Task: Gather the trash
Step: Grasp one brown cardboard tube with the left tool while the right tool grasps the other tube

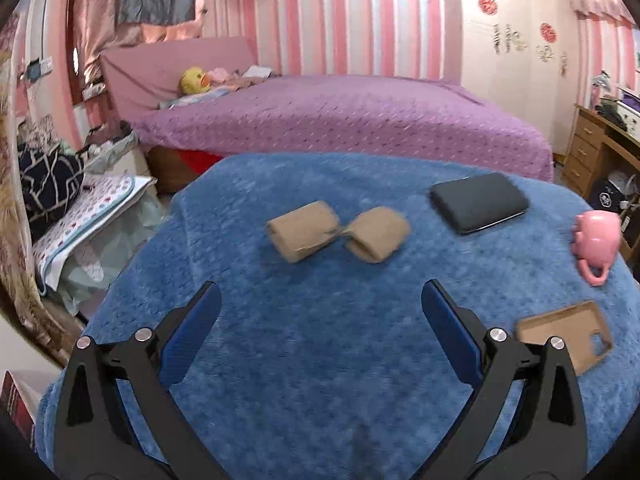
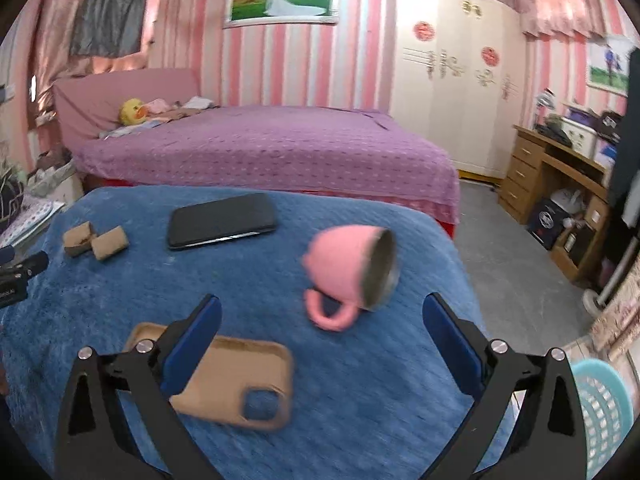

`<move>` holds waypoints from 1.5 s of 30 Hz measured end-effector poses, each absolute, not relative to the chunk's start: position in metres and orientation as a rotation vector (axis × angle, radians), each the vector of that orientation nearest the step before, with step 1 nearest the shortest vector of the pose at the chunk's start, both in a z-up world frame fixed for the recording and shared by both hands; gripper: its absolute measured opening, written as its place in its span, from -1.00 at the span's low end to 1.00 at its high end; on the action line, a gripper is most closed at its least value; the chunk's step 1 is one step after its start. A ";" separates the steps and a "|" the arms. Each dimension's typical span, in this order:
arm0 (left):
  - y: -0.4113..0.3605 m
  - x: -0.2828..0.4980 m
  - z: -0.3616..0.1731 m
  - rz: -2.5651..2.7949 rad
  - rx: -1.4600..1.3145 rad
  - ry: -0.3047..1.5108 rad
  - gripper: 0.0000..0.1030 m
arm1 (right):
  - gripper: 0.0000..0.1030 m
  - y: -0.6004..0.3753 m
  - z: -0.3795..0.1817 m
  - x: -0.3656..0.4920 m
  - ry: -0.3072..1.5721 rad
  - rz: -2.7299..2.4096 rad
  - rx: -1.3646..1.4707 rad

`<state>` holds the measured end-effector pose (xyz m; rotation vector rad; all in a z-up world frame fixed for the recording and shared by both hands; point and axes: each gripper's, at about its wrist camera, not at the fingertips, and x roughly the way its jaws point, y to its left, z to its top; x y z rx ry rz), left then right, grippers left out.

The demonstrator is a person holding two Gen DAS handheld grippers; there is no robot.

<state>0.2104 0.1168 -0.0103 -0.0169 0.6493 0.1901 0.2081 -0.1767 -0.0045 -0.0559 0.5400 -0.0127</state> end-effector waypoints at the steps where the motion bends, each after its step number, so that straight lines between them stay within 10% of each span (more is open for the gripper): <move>1: 0.123 0.214 -0.013 0.197 -0.025 0.660 0.88 | 0.91 -0.168 -0.005 0.215 0.542 0.002 -0.061; 26: 0.173 0.306 -0.038 0.227 -0.113 0.737 0.81 | 0.91 -0.123 -0.035 0.323 0.670 0.094 -0.021; 32: 0.174 0.323 -0.049 0.089 -0.166 0.800 0.04 | 0.91 -0.112 -0.035 0.331 0.672 0.110 -0.023; 45: 0.195 0.281 -0.029 0.085 -0.196 0.759 -0.35 | 0.91 -0.032 -0.024 0.319 0.623 0.246 -0.121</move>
